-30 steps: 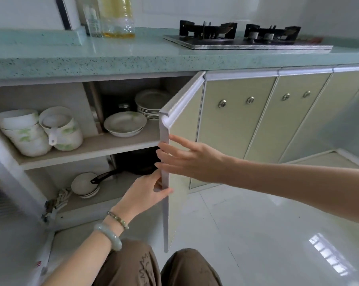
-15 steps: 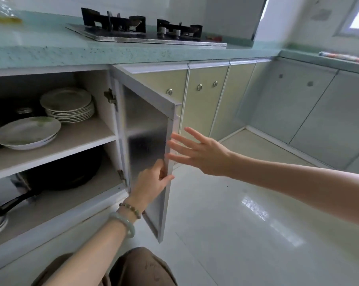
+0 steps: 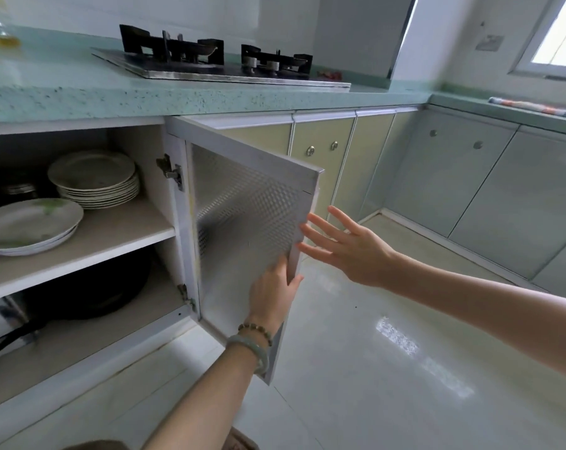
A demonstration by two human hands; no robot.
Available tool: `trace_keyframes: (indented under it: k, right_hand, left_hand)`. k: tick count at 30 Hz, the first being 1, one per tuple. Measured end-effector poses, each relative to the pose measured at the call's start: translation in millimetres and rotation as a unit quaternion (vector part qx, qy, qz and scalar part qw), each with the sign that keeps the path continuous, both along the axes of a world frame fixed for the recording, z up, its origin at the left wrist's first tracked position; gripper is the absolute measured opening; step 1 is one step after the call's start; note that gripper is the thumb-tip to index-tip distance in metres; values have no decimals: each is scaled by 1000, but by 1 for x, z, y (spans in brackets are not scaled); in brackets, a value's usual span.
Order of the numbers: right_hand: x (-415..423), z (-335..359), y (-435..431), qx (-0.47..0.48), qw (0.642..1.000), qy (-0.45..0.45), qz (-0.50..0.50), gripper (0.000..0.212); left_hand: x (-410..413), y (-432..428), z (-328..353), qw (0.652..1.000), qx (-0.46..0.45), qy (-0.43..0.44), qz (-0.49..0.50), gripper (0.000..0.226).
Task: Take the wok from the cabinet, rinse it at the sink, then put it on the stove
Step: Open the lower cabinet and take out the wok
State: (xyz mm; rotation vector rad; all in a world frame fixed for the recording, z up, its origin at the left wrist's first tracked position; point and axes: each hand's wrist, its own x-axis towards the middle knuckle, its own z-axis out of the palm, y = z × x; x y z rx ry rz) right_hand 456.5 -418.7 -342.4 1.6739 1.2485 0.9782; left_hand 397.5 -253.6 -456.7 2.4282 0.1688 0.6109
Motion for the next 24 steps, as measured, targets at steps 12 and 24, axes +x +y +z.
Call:
trace_keyframes:
  k: [12, 24]
  right_hand:
    - [-48, -63, 114, 166, 960, 208, 86, 45]
    - [-79, -192, 286, 140, 823, 551, -7, 67]
  left_hand:
    - [-84, 175, -22, 953, 249, 166, 50, 94]
    - [-251, 362, -92, 879, 112, 286, 364, 89]
